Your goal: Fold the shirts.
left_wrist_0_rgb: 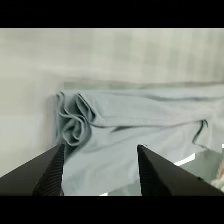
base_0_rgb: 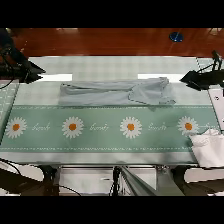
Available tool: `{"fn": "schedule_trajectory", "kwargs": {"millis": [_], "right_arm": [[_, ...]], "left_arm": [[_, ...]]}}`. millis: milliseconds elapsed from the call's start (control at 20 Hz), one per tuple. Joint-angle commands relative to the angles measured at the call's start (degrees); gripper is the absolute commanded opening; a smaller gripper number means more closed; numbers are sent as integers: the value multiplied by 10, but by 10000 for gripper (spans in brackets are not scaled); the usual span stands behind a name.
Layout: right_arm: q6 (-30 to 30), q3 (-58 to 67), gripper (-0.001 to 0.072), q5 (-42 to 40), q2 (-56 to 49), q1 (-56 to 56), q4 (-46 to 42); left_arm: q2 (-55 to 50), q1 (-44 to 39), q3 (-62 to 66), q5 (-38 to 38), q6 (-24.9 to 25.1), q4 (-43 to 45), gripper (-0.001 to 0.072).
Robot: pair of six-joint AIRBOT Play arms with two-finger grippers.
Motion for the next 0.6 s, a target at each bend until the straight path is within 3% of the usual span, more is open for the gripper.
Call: {"fn": "schedule_trajectory", "kwargs": {"millis": [0,50,550], "right_arm": [[-16,7,603,106,-51,-35,60],[-23,7,603,115,-68,-37,88],[-45,7,591,50,-164,39,193]], "left_arm": [[9,-9,2,-32,-1,1,522],[9,-17,2,-33,0,1,498],[9,-55,2,-34,-4,1,498]]}}
